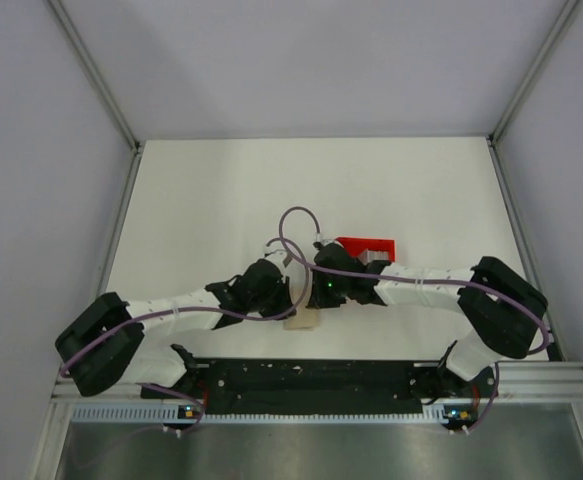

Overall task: Put the credit cards into the card holder
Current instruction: Close the card holder at the center of the board.

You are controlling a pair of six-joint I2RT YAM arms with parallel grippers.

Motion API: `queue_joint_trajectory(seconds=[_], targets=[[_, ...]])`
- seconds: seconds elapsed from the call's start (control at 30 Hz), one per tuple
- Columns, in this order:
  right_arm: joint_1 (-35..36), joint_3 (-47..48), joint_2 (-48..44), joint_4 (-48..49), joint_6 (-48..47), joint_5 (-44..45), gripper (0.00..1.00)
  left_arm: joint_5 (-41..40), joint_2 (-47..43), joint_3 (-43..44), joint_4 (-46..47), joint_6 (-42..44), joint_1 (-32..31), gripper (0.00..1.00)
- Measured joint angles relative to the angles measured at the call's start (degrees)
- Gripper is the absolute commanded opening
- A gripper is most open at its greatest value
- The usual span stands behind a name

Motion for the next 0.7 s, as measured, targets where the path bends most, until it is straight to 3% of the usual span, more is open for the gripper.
queue_joint_trajectory(seconds=[0.7], targets=[[0.33,-1.68,-0.22,1.88,1.31,0.39,0.02,-1.03,0.42,0.31,0.24,0.68,-1.20,0.00]])
